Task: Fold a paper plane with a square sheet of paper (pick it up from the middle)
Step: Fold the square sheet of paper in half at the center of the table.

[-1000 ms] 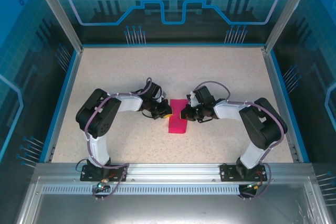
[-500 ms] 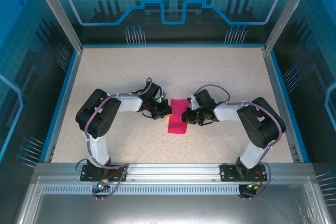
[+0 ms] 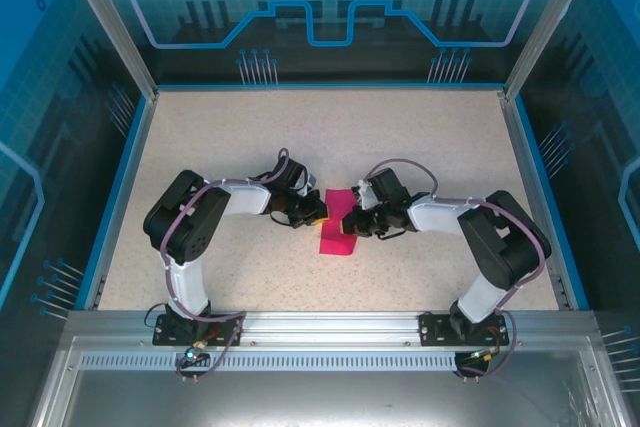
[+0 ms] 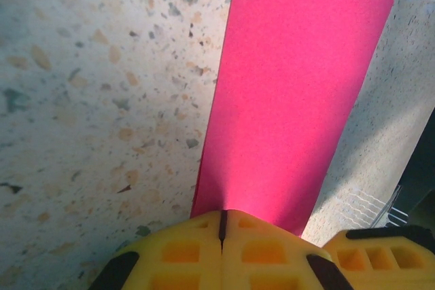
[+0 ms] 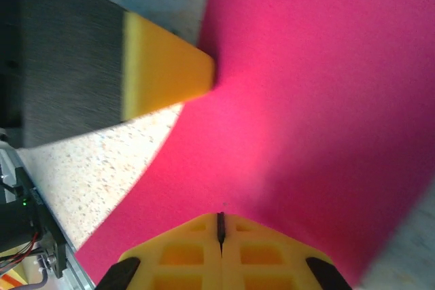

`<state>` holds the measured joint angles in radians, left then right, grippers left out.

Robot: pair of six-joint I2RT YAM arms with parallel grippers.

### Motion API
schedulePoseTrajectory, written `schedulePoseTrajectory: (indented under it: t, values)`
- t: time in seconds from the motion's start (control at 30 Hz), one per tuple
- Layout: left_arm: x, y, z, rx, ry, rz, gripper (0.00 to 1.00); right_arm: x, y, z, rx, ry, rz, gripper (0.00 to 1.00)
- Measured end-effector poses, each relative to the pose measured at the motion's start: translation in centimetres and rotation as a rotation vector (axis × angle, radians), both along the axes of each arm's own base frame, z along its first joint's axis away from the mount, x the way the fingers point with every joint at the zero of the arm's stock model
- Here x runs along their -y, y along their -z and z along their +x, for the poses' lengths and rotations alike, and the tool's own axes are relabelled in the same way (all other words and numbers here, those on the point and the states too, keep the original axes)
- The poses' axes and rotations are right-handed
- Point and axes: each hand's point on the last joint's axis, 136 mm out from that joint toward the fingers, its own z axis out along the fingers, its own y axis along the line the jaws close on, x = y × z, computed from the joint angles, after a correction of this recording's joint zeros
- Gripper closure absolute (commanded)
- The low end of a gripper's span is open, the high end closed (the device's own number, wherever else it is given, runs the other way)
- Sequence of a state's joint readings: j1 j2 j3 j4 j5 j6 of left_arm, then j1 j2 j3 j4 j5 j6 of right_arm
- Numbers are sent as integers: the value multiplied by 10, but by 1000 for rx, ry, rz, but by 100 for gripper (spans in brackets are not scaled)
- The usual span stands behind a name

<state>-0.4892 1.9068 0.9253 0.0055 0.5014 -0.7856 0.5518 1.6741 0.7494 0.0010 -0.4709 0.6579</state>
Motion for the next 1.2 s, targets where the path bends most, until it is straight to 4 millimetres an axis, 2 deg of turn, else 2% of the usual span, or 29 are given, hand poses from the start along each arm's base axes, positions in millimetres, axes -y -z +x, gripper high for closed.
schedulePoseTrajectory:
  t: [0.2,0.47,0.63,0.83,0.97,1.1,1.2]
  values:
    - [0,0,0,-1,-1,0,100,-5,12,-3,-29,-18,-5,100]
    - [0,0,0,-1,-2,0,100,3,21,-21,-47,-44,-2,100]
    - [1,0,0,0,-6,2,100,17,22,-46,-50,-57,-4,100]
    - [2,0,0,4,-5,0,100,46,19,-72,-100,-30,-42,100]
    - [2,0,0,4,-5,0,100,46,-2,-64,-52,-18,-25,100]
    - [2,0,0,4,-5,0,100,29,-33,-34,41,-19,28,100]
    - [2,0,0,4,-5,0,100,14,-36,-12,67,-24,43,100]
